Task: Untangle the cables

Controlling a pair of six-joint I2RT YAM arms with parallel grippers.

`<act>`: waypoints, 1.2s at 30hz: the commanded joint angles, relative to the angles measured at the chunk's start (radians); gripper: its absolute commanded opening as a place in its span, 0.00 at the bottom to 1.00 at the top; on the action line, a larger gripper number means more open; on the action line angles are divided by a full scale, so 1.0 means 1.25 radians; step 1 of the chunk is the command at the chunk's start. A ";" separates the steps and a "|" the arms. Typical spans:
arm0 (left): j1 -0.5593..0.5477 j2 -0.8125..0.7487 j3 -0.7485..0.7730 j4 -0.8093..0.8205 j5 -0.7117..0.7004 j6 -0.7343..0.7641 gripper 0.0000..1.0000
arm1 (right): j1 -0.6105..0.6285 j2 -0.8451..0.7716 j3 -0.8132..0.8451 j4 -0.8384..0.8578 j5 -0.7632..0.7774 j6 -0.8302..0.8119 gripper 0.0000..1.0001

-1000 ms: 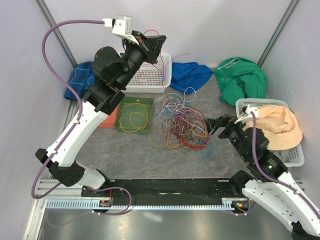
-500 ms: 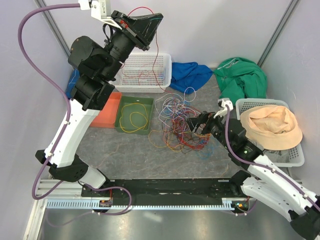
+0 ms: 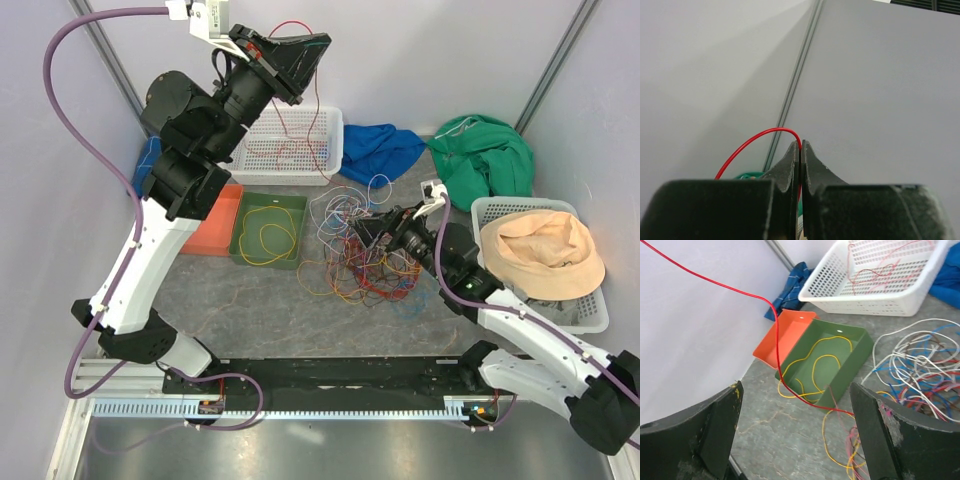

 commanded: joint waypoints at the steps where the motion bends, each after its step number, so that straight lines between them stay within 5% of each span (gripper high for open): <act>1: -0.002 -0.015 -0.006 0.002 0.020 -0.028 0.02 | 0.008 0.049 0.038 0.116 -0.049 0.036 0.95; 7: -0.002 -0.027 -0.025 0.002 0.019 -0.031 0.02 | 0.023 0.162 0.086 0.152 -0.068 0.050 0.78; 8: -0.002 -0.031 -0.034 0.003 0.018 -0.031 0.02 | 0.023 0.175 0.094 0.155 -0.069 0.050 0.57; 11: -0.002 -0.055 -0.074 0.005 0.015 -0.023 0.02 | 0.023 0.185 0.119 0.151 -0.052 0.049 0.17; 13: -0.002 -0.098 -0.119 0.012 -0.002 -0.014 0.02 | 0.023 0.161 0.143 0.128 -0.032 0.033 0.01; 22: -0.002 -0.287 -0.619 0.197 -0.105 -0.021 0.02 | 0.023 0.127 0.376 -0.120 0.116 -0.070 0.00; 31: -0.002 -0.385 -0.918 0.400 -0.070 -0.042 0.02 | 0.023 0.235 0.539 -0.193 0.142 -0.074 0.00; 36: -0.002 -0.397 -0.981 0.455 -0.104 -0.034 0.02 | 0.023 0.319 0.619 -0.211 0.146 -0.082 0.00</act>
